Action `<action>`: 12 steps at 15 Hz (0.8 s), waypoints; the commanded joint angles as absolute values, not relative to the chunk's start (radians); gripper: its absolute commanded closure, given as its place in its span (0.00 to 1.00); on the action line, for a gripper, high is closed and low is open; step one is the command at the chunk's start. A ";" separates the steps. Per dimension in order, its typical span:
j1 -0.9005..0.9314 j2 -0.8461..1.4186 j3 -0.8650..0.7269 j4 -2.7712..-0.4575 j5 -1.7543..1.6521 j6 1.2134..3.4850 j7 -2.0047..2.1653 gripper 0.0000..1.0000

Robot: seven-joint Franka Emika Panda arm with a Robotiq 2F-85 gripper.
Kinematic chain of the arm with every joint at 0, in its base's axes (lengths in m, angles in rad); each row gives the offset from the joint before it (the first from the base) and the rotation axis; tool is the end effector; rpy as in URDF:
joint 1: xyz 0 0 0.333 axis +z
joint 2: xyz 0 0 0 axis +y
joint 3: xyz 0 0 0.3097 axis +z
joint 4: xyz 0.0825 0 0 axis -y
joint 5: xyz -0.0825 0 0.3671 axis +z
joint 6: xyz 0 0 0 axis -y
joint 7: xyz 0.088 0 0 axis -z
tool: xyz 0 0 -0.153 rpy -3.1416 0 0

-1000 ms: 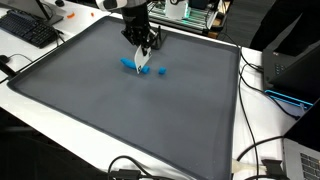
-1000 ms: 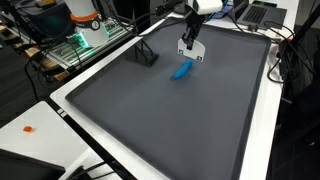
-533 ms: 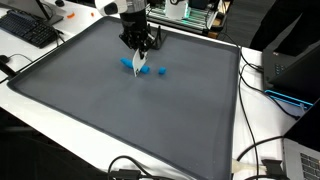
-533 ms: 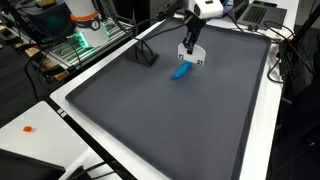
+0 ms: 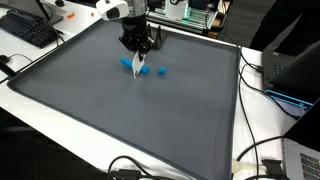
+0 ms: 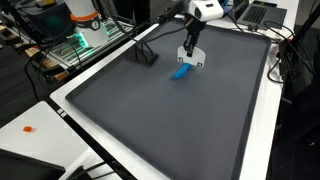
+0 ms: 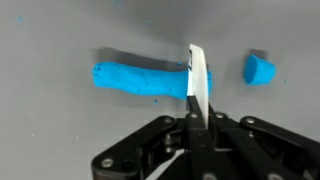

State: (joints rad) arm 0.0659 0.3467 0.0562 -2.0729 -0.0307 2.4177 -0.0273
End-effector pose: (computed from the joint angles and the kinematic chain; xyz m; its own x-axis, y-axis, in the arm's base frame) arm 0.5710 0.0692 0.2224 0.9857 0.1683 -0.0012 0.1683 -0.9857 0.0012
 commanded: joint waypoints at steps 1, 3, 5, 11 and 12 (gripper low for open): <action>0.066 0.367 0.050 -2.107 -0.049 2.458 -0.036 0.99; 0.065 0.371 0.049 -2.113 -0.049 2.467 -0.035 0.99; 0.063 0.374 0.048 -2.117 -0.047 2.473 -0.035 0.99; 0.058 0.382 0.055 -2.131 -0.029 2.487 -0.041 0.99; 0.056 0.383 0.059 -2.133 -0.021 2.488 -0.044 0.99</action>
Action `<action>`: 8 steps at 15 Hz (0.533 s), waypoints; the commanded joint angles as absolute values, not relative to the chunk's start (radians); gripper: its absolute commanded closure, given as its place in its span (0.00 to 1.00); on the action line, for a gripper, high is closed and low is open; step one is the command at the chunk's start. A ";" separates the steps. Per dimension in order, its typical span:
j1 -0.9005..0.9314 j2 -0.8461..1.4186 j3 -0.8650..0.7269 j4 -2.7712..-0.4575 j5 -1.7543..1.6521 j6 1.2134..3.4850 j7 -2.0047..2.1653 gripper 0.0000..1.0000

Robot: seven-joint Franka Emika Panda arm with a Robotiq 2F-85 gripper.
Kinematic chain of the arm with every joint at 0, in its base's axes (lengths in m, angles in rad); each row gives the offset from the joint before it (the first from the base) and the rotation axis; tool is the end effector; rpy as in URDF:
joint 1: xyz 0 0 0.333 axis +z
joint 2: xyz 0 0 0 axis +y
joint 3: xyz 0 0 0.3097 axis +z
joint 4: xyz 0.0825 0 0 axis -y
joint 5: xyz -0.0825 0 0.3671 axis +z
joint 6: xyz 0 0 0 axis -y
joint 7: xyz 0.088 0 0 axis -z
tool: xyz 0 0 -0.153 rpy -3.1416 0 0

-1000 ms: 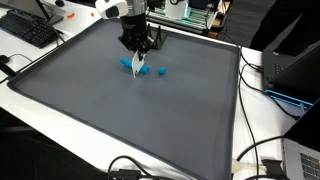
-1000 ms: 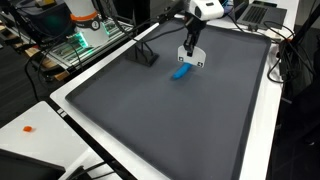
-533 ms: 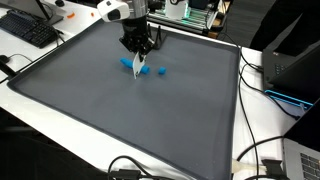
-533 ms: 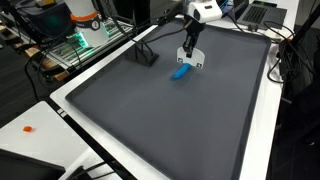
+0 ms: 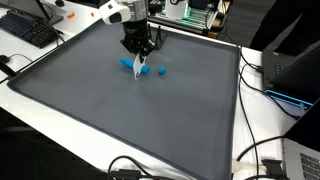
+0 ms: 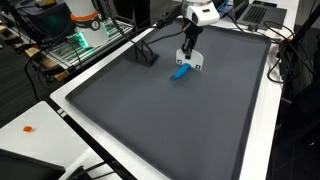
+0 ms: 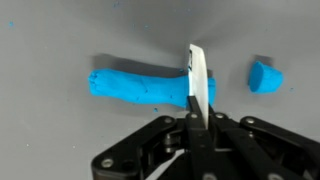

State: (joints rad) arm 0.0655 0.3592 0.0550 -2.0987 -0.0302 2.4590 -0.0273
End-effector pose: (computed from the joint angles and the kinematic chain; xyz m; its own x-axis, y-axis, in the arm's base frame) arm 0.5661 0.0681 0.2088 0.9860 0.1669 0.0018 0.1669 -0.9860 -0.0002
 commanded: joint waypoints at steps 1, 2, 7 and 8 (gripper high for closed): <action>0.056 0.384 0.060 -2.134 -0.017 2.486 -0.044 0.99; 0.056 0.385 0.061 -2.136 -0.014 2.484 -0.042 0.99; 0.048 0.379 0.079 -2.126 0.052 2.440 -0.038 0.99; 0.046 0.377 0.083 -2.124 0.068 2.433 -0.040 0.99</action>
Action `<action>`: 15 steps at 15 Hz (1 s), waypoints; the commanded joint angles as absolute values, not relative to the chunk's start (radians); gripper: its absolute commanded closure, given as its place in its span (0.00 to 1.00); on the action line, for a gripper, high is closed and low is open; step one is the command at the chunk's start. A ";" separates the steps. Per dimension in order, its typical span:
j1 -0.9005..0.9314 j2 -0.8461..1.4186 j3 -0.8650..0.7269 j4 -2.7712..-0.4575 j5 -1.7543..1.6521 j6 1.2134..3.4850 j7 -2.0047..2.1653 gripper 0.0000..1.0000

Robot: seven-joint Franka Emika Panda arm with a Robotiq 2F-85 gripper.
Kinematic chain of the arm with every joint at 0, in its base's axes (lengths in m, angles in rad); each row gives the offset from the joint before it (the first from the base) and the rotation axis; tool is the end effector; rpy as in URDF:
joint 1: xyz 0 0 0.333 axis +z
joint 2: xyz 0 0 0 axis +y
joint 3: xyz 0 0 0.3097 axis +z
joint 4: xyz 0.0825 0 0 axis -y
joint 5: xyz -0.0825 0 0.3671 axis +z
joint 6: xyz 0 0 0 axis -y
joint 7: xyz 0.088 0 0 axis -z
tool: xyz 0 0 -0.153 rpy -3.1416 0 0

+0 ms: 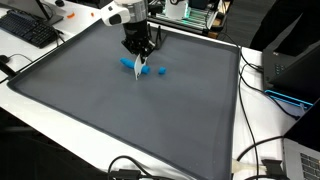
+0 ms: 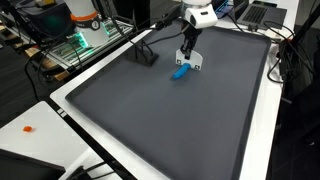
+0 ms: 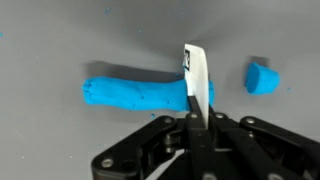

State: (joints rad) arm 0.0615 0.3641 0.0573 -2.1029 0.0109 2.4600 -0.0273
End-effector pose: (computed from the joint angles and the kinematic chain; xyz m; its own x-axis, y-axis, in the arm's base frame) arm 0.5640 0.0681 0.2046 0.9910 0.1336 -0.0059 0.1334 -0.9907 -0.0274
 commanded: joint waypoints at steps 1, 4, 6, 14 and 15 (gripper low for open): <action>0.047 0.373 0.081 -2.124 0.071 2.433 -0.038 0.99; 0.055 0.364 0.076 -2.119 0.070 2.412 -0.022 0.99; 0.064 0.358 0.073 -2.114 0.063 2.395 -0.001 0.99; 0.073 0.330 0.078 -2.095 0.056 2.350 0.016 0.99; 0.074 0.324 0.076 -2.094 0.050 2.353 0.018 0.99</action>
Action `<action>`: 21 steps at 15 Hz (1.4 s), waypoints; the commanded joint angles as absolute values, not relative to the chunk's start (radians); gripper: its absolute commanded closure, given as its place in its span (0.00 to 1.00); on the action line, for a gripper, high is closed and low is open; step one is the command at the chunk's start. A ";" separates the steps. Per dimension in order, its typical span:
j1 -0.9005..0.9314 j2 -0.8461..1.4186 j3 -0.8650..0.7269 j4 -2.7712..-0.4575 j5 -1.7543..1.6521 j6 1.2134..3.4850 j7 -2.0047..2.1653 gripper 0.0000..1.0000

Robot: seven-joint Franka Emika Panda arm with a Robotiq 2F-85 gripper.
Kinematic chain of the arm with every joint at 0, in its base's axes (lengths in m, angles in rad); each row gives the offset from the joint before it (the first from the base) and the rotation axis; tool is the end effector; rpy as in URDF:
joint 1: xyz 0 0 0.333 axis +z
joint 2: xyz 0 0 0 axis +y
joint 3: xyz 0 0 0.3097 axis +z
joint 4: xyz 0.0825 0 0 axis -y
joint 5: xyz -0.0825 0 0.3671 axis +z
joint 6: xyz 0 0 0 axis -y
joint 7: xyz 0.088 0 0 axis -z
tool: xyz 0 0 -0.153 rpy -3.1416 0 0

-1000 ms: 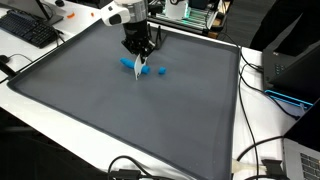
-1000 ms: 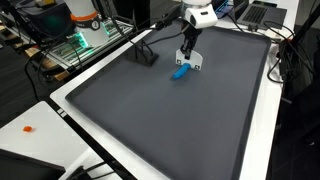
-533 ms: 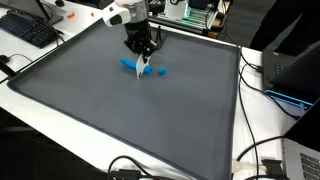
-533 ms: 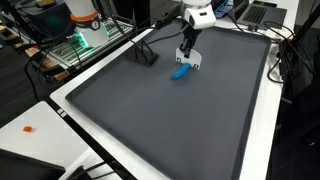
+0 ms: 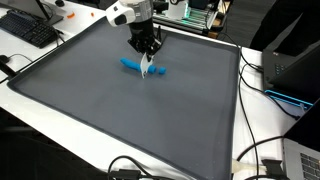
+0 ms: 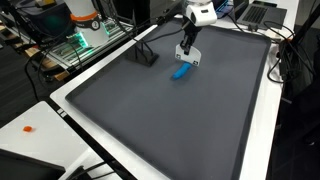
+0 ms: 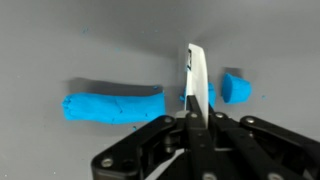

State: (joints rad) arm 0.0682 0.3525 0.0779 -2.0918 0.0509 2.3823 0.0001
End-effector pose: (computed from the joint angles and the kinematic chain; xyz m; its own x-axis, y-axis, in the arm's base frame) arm 0.5555 0.0845 0.2093 0.9924 0.1055 -0.0626 0.1018 -0.9930 -0.0595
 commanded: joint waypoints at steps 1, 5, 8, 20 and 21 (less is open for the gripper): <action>0.073 0.318 0.075 -2.092 0.049 2.352 0.018 0.99; 0.072 0.295 0.065 -2.080 0.034 2.355 0.023 0.99; 0.068 0.292 0.054 -2.070 0.018 2.358 0.022 0.99; 0.062 0.333 0.019 -2.071 -0.039 2.386 0.024 0.99; 0.062 0.336 0.018 -2.072 -0.043 2.389 0.025 0.99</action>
